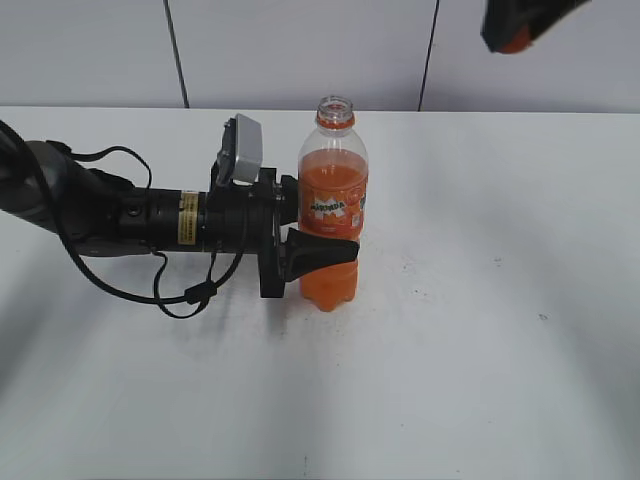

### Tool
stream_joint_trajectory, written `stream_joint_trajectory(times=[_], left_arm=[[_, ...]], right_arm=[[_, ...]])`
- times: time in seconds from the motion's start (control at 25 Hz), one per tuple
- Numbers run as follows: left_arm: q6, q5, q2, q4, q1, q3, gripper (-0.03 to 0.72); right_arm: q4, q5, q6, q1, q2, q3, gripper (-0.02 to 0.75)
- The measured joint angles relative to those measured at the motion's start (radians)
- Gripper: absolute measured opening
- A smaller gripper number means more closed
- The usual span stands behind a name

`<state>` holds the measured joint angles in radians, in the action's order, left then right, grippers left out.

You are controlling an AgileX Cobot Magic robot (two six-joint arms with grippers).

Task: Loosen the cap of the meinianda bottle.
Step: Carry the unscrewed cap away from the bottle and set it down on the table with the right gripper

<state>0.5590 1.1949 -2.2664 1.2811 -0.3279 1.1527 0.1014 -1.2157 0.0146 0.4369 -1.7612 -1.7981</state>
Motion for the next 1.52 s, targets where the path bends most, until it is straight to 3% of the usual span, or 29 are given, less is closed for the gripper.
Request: stream_joint_trajectory(times=[0.32,0.68,0.8,0.96,1.16,1.52], left_arm=[[0.000,0.000,0.000,0.000,0.000,0.000,0.426],[0.000,0.000,0.000,0.000,0.000,0.000,0.426],[0.000,-0.003,0.000,0.000,0.000,0.000,0.426],[0.003,-0.008,0.000,-0.001,0.000,0.000,0.426],[0.003,-0.010,0.000,-0.004,0.000,0.000,0.426],[0.003,-0.011,0.000,-0.008,0.000,0.000,0.426]], right_arm=[[-0.054,0.098,-0.015,-0.295,0.116,0.322,0.263],[-0.125,0.523,0.019,-0.549,0.168,0.846,0.264],[-0.176,0.669,0.063,-0.571,0.168,0.963,0.264],[-0.299,0.753,0.178,-0.572,0.164,1.009,0.265],[-0.371,0.771,0.298,-0.572,0.098,1.010,0.265],[-0.391,0.785,0.364,-0.572,0.020,1.012,0.265]])
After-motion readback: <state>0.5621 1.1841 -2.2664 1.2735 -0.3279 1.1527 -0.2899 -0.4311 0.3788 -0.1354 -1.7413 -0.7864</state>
